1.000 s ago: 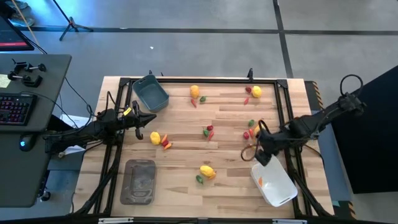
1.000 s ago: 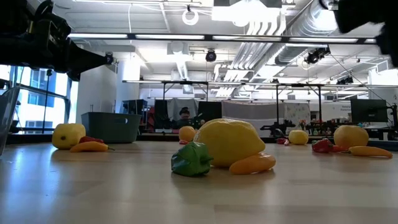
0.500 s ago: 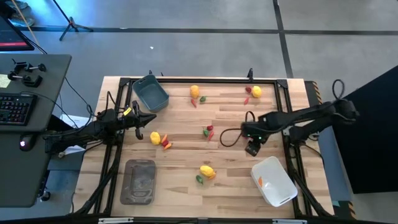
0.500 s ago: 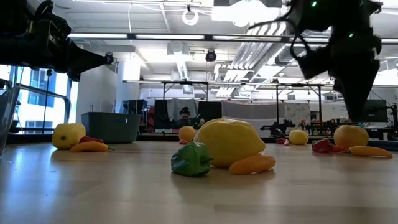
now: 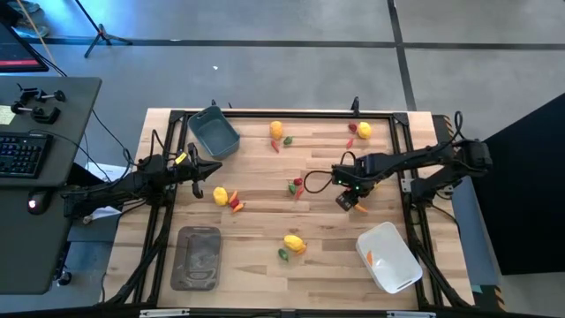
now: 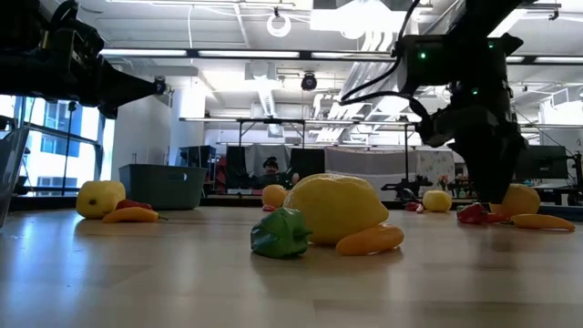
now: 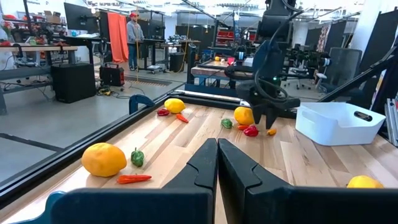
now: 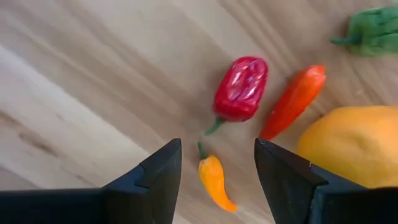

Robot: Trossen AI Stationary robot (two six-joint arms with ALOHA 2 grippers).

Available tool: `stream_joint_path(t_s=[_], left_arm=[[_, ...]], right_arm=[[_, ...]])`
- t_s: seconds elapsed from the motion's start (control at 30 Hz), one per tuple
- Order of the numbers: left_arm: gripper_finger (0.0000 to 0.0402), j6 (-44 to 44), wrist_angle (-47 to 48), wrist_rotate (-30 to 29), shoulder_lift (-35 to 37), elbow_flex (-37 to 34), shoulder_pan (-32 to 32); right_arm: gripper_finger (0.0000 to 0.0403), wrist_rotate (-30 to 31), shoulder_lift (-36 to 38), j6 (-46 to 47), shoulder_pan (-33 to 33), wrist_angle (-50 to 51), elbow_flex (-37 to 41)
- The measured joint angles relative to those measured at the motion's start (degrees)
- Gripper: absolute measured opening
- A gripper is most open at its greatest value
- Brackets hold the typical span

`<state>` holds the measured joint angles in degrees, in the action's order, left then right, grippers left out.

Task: Sort produce into baskets
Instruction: Put the dark orange chili pepper into the white bin

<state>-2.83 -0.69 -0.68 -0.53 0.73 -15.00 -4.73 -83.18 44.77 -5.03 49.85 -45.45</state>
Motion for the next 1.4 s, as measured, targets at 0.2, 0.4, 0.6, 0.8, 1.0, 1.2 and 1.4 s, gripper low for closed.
stream_joint_path(t_s=[0.2,0.4,0.6,0.8,1.0,1.2,1.4], left_arm=[[0.0000,-0.1,0.0,0.0,0.0,0.0,0.0],[0.0000,-0.9,-3.3,0.0,0.0,0.0,0.0],[0.0000,-5.1,-7.0,0.0,0.0,0.0,0.0],[0.0000,-8.5,-5.3,0.0,0.0,0.0,0.0],[0.0000,-9.1,-2.8,0.0,-0.1,0.0,0.0],[0.0000,-9.1,-1.7,0.0,-0.1,0.0,0.0],[0.0000,-9.1,-1.4,0.0,-0.1,0.0,0.0]], right_arm=[[0.0193,-0.2,0.1,4.1,-1.5,-5.8,-0.1],[0.0193,-0.8,-2.4,12.3,-0.6,-24.4,-1.4],[0.0193,1.6,-10.6,18.4,1.4,-32.7,-6.3],[0.0193,6.0,-18.8,22.3,2.5,-30.4,-14.8],[0.0193,9.2,-24.1,26.3,2.6,-23.2,-20.5],[0.0192,11.2,-26.1,27.4,2.6,-22.2,-21.3],[0.0157,11.2,-26.7,26.9,2.6,-21.2,-21.4]])
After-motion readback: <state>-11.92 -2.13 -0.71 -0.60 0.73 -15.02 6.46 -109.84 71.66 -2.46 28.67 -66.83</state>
